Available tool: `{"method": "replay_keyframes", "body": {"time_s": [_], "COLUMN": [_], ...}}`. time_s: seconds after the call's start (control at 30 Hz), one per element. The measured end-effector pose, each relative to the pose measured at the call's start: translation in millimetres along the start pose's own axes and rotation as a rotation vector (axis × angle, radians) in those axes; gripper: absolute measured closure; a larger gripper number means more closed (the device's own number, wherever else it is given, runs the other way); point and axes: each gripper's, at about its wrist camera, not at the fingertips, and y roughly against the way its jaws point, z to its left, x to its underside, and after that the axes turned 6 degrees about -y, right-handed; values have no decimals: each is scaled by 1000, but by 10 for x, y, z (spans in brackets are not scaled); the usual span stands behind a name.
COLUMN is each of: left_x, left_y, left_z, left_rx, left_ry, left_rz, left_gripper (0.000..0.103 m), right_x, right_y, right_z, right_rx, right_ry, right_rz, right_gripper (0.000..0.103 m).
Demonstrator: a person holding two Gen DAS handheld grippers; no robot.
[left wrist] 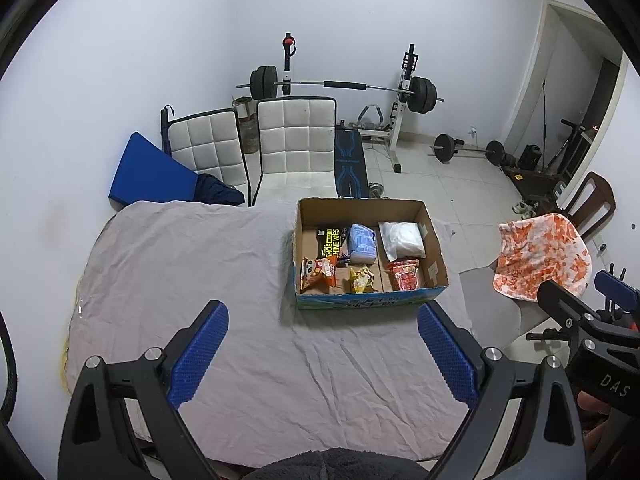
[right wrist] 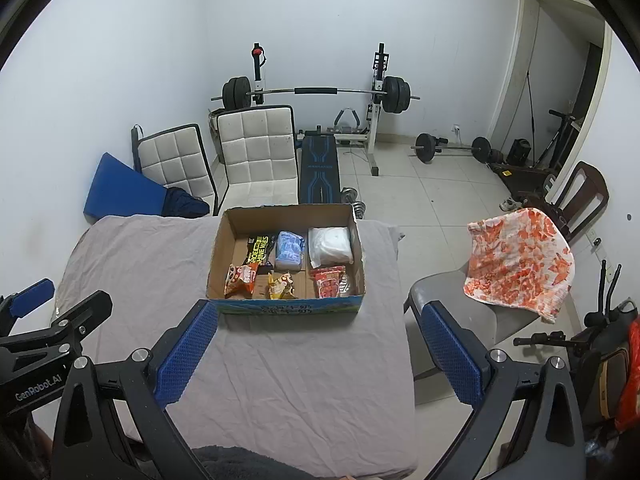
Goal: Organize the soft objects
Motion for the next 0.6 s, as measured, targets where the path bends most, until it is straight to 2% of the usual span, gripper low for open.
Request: {"method": "replay_keyframes", "body": {"time_s": [0.03,0.6], "left_x": [-1,32], "left_y": [1,-24], "left_z": [1,-29], "left_rx": [0,-10], "left_ry": [1,17], "left_rz": [-2,-10], "left_gripper": [0,0], "right_x": [7,51], "right_y": [2,-36], "right_z": [-8,-85], "right_rx": [1,2], "right_ry": [-1,-8], "right_rz": [-1,-4], "right_gripper": [0,0]}}
